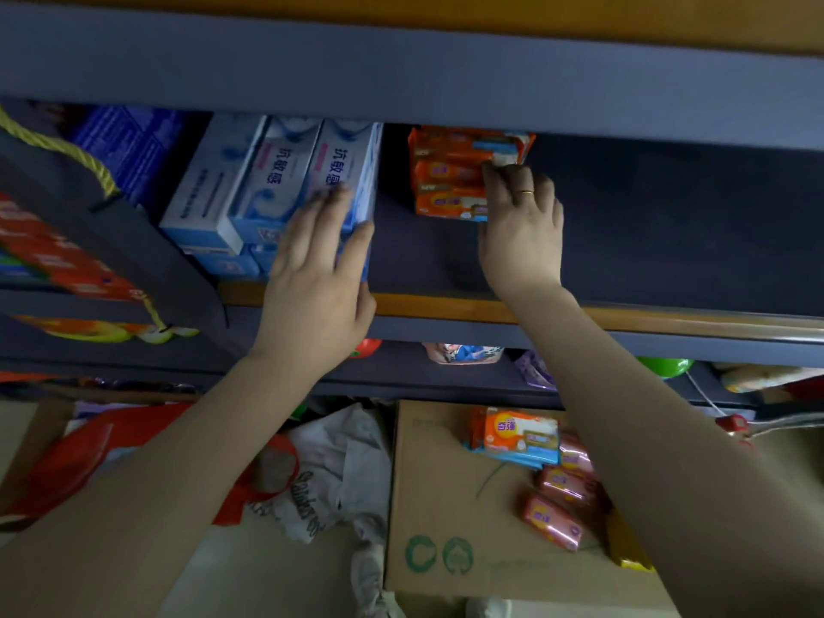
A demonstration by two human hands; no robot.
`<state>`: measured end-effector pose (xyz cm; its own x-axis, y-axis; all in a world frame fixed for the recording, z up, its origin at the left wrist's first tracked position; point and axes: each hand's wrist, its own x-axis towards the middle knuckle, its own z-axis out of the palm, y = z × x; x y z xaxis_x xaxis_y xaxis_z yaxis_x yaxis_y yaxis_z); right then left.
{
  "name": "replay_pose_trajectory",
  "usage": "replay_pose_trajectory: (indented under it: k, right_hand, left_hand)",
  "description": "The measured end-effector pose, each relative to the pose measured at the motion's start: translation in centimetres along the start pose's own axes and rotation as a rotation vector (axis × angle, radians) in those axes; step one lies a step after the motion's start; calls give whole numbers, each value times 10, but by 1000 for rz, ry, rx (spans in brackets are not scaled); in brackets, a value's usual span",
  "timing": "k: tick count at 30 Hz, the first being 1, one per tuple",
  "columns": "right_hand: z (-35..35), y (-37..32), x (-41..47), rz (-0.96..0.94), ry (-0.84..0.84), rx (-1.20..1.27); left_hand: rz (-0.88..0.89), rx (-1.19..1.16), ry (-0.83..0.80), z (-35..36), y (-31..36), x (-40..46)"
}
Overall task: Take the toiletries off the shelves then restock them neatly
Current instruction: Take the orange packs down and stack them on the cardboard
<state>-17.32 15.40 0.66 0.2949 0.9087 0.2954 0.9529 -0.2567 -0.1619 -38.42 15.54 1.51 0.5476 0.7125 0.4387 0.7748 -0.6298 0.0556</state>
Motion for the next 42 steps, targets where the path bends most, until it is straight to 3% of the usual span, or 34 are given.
replay_pose_trajectory:
  k: [6, 9, 11, 17, 21, 24, 27, 30, 35, 38, 40, 42]
  right_hand:
    - [4, -1, 5, 25, 159, -85]
    - [2, 3, 0, -22, 99, -168]
    - [-4, 5, -7, -28, 90, -93]
    - [-39, 10, -56, -87, 78, 540]
    - [-68, 14, -90, 144, -352, 1318]
    - [-66, 24, -108, 242, -460, 1502]
    - [-60, 36, -119, 294, -491, 1474]
    - [-65, 48, -127, 290, -481, 1269]
    - [-91, 63, -134, -69, -236, 775]
    - [-103, 79, -135, -277, -278, 699]
    - [-106, 93, -136, -235, -399, 773]
    - [-104, 106, -137, -29, -496, 922]
  left_hand:
    - [7, 6, -24, 1, -1, -2]
    - [17, -5, -32, 0, -1, -2]
    - [11, -21, -28, -2, 0, -2]
    - [22, -234, 49, -14, 19, -3]
    - [-69, -587, 33, -30, 40, -9]
    - [2, -577, 65, -37, 53, -16]
    - [46, -529, 30, -33, 65, -23]
    - [-15, -566, -16, -23, 74, -32]
    - [-391, -1048, -273, -3, 89, -47]
    - [-544, -1341, -326, 11, 103, -56]
    - [-625, -1462, -350, 14, 116, -60]
    - [-739, -1538, -382, 16, 129, -62]
